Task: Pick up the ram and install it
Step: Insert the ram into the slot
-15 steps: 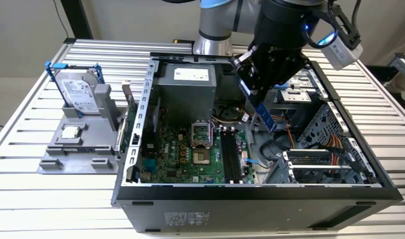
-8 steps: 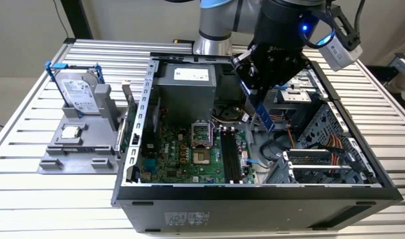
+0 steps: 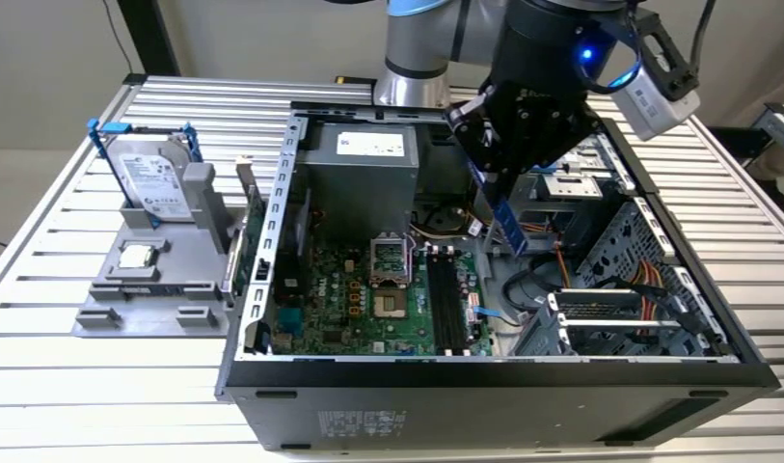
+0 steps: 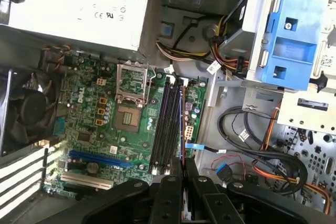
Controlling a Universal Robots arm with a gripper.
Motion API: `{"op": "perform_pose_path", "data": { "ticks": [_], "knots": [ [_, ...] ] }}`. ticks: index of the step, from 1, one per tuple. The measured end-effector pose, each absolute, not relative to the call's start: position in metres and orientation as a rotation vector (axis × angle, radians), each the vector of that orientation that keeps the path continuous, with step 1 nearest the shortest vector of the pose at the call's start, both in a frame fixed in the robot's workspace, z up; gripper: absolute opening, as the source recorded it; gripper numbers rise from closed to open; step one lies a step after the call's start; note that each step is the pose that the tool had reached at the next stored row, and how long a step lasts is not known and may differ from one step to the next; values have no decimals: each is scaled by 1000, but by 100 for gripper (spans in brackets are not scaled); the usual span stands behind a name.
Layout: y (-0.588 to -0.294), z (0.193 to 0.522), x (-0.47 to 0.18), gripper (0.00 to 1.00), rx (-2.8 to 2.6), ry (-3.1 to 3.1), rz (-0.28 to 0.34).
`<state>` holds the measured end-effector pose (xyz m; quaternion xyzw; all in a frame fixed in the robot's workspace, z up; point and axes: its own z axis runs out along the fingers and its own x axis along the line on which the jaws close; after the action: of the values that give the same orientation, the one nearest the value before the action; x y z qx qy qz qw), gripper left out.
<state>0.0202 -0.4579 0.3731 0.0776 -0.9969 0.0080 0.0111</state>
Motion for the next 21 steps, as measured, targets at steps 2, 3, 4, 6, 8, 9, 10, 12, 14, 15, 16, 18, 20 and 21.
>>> {"op": "perform_pose_path", "data": {
  "ticks": [2,3,4,6,8,9,10,12,14,15,16,18,20,21],
  "knots": [
    [-458,373,20,0,228,-3111,25],
    [-458,373,20,0,221,-3111,25],
    [-458,373,20,0,217,-3112,25],
    [-458,373,20,0,215,-3112,25],
    [-458,373,20,0,215,-3112,25],
    [-458,373,20,0,215,-3112,24],
    [-458,373,20,0,215,-3112,25],
    [-458,373,21,0,215,-3112,25],
    [-458,373,22,0,214,-3112,25],
    [-458,373,22,0,214,-3112,25],
    [-458,373,23,0,214,-3112,25],
    [-458,373,23,0,213,-3112,24],
    [-458,372,24,0,207,-3114,24],
    [-458,372,24,0,201,-3115,23]
  ]
}}
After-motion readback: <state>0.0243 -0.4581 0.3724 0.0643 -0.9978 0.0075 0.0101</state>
